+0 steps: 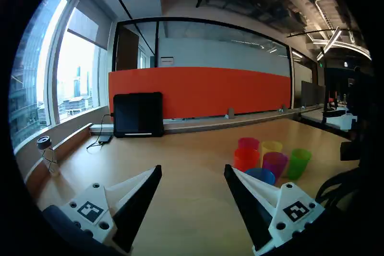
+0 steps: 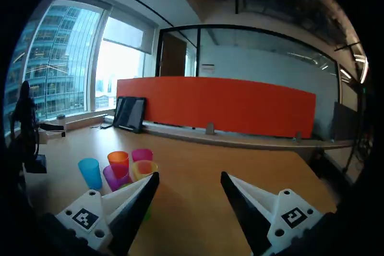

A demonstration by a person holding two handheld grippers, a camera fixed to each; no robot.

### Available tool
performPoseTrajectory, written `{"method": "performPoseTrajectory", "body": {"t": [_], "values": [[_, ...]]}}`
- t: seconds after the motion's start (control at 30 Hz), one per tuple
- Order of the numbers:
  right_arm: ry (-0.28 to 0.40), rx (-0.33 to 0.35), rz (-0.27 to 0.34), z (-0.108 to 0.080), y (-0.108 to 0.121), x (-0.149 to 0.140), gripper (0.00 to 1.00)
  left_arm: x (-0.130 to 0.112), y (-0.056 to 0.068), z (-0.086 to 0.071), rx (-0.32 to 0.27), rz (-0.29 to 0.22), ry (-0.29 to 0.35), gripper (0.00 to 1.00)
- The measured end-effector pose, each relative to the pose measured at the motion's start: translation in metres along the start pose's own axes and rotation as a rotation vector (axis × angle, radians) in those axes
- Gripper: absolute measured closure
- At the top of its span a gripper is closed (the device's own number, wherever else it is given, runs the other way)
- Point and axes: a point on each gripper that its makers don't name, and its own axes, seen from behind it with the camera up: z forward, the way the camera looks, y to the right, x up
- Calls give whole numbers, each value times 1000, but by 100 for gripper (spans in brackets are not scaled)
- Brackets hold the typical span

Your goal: Pour water

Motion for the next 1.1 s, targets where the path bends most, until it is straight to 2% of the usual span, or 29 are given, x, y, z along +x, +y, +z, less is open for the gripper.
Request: {"method": "performPoseTrajectory", "body": {"t": [0.37, 0.77, 1.1], "values": [[130, -145, 31, -1, 22, 28, 1, 25, -1, -2, 41, -38, 98, 3], [208, -303, 35, -11, 42, 36, 1, 37, 2, -2, 75, -9, 147, 3], [207, -336, 38, -17, 41, 29, 1, 40, -2, 4, 126, 4, 174, 3]]}}
